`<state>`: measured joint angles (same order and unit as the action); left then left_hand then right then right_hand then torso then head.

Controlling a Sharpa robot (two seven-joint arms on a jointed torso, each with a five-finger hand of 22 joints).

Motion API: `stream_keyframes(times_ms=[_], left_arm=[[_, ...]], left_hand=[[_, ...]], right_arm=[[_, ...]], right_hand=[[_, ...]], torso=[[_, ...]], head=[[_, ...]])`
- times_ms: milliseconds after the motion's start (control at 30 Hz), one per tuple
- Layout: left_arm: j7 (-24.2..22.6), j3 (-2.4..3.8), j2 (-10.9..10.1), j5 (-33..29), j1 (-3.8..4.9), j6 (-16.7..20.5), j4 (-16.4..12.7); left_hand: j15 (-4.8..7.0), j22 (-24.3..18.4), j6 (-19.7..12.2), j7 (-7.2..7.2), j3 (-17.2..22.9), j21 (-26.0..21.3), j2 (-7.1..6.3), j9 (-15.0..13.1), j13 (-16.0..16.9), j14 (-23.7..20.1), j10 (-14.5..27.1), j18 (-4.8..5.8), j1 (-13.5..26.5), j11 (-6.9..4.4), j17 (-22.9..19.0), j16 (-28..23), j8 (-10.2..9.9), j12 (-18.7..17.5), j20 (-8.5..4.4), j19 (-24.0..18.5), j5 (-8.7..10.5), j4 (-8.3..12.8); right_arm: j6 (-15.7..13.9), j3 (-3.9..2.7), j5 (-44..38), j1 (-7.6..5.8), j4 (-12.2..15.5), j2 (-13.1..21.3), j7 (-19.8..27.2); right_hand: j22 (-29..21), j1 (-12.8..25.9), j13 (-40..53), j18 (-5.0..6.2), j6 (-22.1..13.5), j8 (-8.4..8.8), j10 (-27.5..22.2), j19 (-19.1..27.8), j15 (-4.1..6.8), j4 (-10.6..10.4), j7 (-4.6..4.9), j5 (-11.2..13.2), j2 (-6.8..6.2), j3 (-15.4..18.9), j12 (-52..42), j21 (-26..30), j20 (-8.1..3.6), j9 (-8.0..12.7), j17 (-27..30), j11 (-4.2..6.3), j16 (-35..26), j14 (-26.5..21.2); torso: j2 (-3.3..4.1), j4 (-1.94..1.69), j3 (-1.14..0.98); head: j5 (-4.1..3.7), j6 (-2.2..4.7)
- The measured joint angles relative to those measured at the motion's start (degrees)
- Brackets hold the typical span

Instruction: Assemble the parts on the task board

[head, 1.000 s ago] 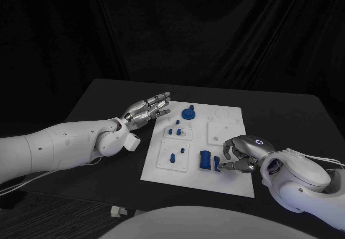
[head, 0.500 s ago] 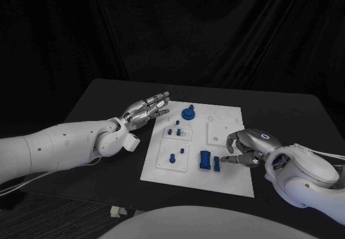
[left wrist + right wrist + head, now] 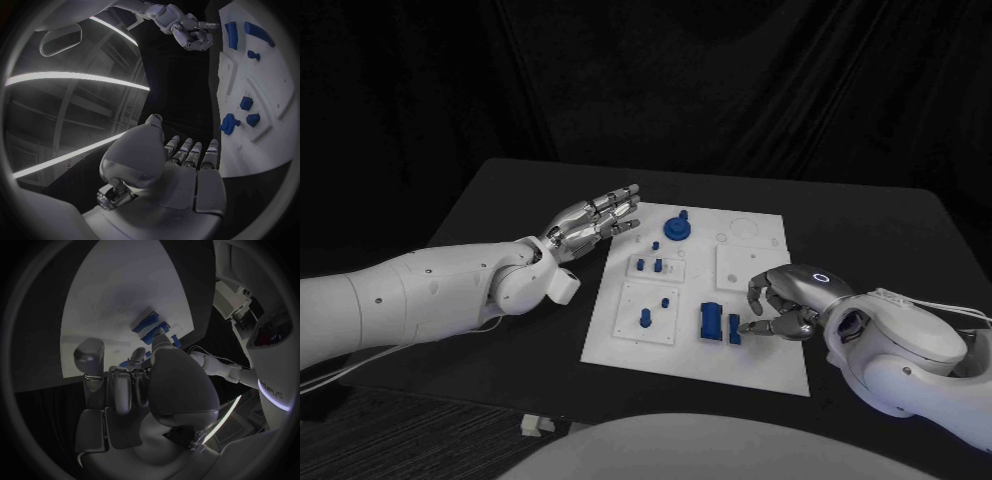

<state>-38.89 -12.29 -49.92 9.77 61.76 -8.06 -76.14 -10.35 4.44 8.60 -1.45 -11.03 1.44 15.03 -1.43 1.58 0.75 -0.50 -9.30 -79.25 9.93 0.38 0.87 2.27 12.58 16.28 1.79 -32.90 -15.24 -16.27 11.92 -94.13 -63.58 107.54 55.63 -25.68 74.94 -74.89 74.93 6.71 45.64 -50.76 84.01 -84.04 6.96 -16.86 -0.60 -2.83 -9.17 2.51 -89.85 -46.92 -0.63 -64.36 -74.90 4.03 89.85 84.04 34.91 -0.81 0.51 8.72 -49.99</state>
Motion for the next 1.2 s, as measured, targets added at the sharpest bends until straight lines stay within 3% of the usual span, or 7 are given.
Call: stream_keyframes(times_ms=[133, 800, 867, 1000, 1200], left_arm=[[0.00, 0.00, 0.00, 0.00, 0.00, -0.01, 0.00], [0.00, 0.00, 0.07, 0.00, -0.01, -0.10, 0.02], [0.00, 0.00, 0.07, 0.00, -0.01, -0.11, 0.04], [0.00, 0.00, 0.07, 0.00, -0.02, -0.13, 0.06], [0.00, 0.00, 0.05, 0.00, -0.02, -0.15, 0.06]], left_hand=[[0.00, 0.00, 0.00, 0.00, 0.00, 0.00, 0.00, 0.00, 0.00, 0.00, 0.00, 0.00, 0.00, 0.00, 0.00, 0.00, 0.00, 0.00, 0.00, 0.00, 0.00, 0.00], [0.00, -0.01, 0.20, -0.20, 0.16, 0.00, 0.29, 0.00, 0.00, 0.00, -0.21, 0.00, -0.29, 0.21, -0.01, 0.00, 0.00, 0.00, 0.00, 0.00, -0.22, -0.16], [0.00, -0.01, 0.21, -0.20, 0.16, 0.00, 0.29, 0.00, 0.00, 0.00, -0.21, 0.00, -0.29, 0.21, -0.01, 0.00, 0.00, 0.00, 0.00, 0.00, -0.22, -0.16], [0.00, -0.01, 0.20, -0.20, 0.16, 0.00, 0.29, 0.00, 0.00, 0.00, -0.21, 0.00, -0.29, 0.21, -0.01, 0.00, 0.00, 0.00, 0.00, 0.00, -0.22, -0.16], [0.00, -0.02, 0.20, -0.20, 0.16, 0.00, 0.29, 0.00, 0.00, 0.00, -0.21, 0.00, -0.29, 0.21, -0.01, 0.00, 0.00, 0.00, 0.00, 0.00, -0.22, -0.16]], right_arm=[[1.13, 0.00, 0.04, 0.14, -0.14, -0.18, 0.06], [3.07, 0.00, 0.14, 0.39, -0.90, -1.20, 0.24], [3.17, -0.01, 0.14, 0.42, -1.02, -1.41, 0.24], [3.30, -0.01, 0.14, 0.64, -1.27, -1.83, 0.22], [3.35, 0.00, 0.15, 1.04, -1.77, -2.42, 0.20]], right_hand=[[0.00, 0.13, 0.00, 0.00, 0.00, 0.00, 0.00, 0.00, 0.00, -0.07, 0.00, 0.00, -0.79, 0.70, 0.00, 0.00, 0.00, 0.00, 0.00, 0.00, 0.00, 0.00], [-0.02, 0.42, -0.01, 0.00, 0.00, 0.00, 0.00, 0.00, 0.00, -0.06, 0.00, 0.00, -1.08, 1.45, 0.00, 0.00, 0.00, -0.23, -0.04, 0.00, 0.00, 0.00], [-0.02, 0.36, -0.01, 0.01, 0.00, 0.00, 0.00, 0.00, 0.00, -0.06, 0.00, 0.00, -1.03, 1.45, 0.00, 0.00, 0.00, -0.24, -0.04, 0.00, 0.00, 0.00], [-0.02, -0.96, -0.01, 0.00, 0.00, 0.00, 0.00, 0.00, 0.00, 0.17, 0.00, 0.00, 0.29, 0.55, 0.00, 0.00, 0.00, -0.33, -0.04, 0.00, 0.00, 0.00], [-0.02, -1.18, -0.01, 0.00, 0.00, 0.00, 0.00, 0.00, 0.00, 0.10, 0.00, 0.00, 0.52, 0.48, 0.00, 0.00, 0.00, -0.36, -0.04, 0.00, 0.00, 0.00]], torso=[[0.00, 0.01, 0.01], [-0.05, 0.01, 0.01], [-0.05, 0.01, 0.01], [-0.05, 0.01, 0.01], [-0.05, 0.01, 0.02]], head=[[-0.03, 0.00], [-0.04, 0.00], [-0.07, 0.00], [-0.08, 0.00], [0.01, 0.00]])
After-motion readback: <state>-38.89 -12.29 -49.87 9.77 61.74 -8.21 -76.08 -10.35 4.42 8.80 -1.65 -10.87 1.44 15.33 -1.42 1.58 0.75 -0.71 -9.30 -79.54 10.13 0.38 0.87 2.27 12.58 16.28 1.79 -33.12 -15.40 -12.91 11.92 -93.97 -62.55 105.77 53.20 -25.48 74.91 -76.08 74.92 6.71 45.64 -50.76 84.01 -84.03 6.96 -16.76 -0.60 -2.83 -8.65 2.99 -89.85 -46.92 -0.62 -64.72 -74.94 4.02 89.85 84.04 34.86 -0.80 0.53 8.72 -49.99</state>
